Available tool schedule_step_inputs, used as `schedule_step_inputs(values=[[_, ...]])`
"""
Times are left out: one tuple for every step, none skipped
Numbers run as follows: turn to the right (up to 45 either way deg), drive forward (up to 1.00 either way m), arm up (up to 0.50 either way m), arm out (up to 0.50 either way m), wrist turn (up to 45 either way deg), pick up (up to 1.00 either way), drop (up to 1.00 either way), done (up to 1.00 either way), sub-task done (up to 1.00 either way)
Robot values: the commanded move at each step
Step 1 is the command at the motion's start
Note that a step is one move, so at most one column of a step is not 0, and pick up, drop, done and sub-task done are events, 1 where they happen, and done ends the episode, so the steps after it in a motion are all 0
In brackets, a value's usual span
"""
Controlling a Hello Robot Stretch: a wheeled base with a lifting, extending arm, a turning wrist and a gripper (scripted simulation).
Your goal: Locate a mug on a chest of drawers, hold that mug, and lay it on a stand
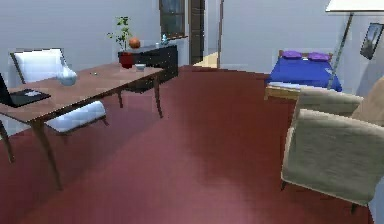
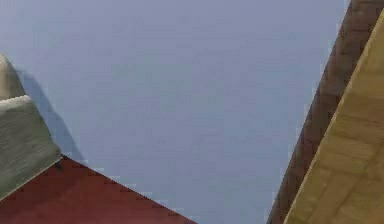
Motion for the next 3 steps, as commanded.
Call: schedule_step_inputs(values=[[0.0, 1.0, 0.0, 0.0, 0.0, 0.0, 0.0, 0.0, 0.0], [-3.0, 0.0, 0.0, 0.0, 0.0, 0.0, 0.0, 0.0, 0.0], [0.0, 0.55, 0.0, 0.0, 0.0, 0.0, 0.0, 0.0, 0.0]])
